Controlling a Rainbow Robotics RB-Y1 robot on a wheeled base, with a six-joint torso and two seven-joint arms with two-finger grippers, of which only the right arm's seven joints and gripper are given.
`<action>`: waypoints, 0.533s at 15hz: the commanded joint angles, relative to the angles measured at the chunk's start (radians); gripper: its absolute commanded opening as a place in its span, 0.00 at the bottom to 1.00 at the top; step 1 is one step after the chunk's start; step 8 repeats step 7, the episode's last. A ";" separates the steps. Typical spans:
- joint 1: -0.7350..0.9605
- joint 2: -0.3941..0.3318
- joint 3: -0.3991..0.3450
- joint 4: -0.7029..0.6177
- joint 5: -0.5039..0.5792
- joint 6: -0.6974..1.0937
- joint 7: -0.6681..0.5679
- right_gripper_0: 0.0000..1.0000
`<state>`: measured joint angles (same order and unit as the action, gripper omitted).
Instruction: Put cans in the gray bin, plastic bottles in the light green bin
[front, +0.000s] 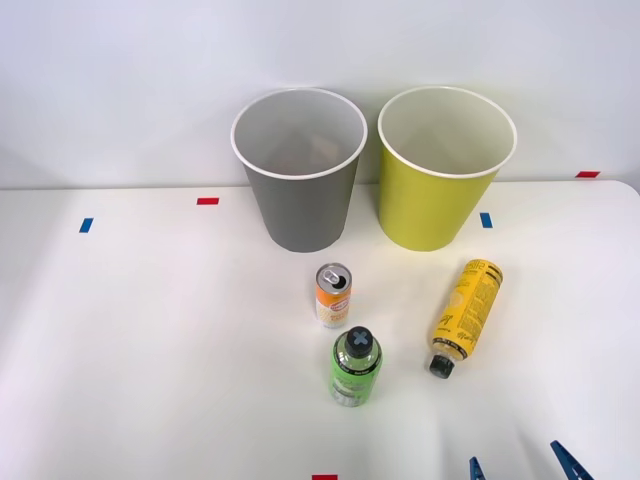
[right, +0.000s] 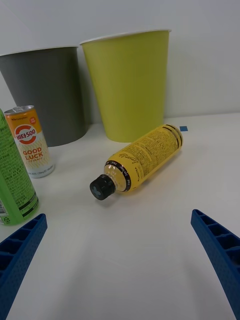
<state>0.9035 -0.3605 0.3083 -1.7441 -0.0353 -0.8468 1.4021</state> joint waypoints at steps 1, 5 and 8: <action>0.000 0.000 0.000 0.000 0.000 0.000 0.000 1.00; 0.000 0.000 0.000 0.000 0.000 0.000 0.000 1.00; 0.000 0.000 0.000 0.000 0.000 0.000 0.000 1.00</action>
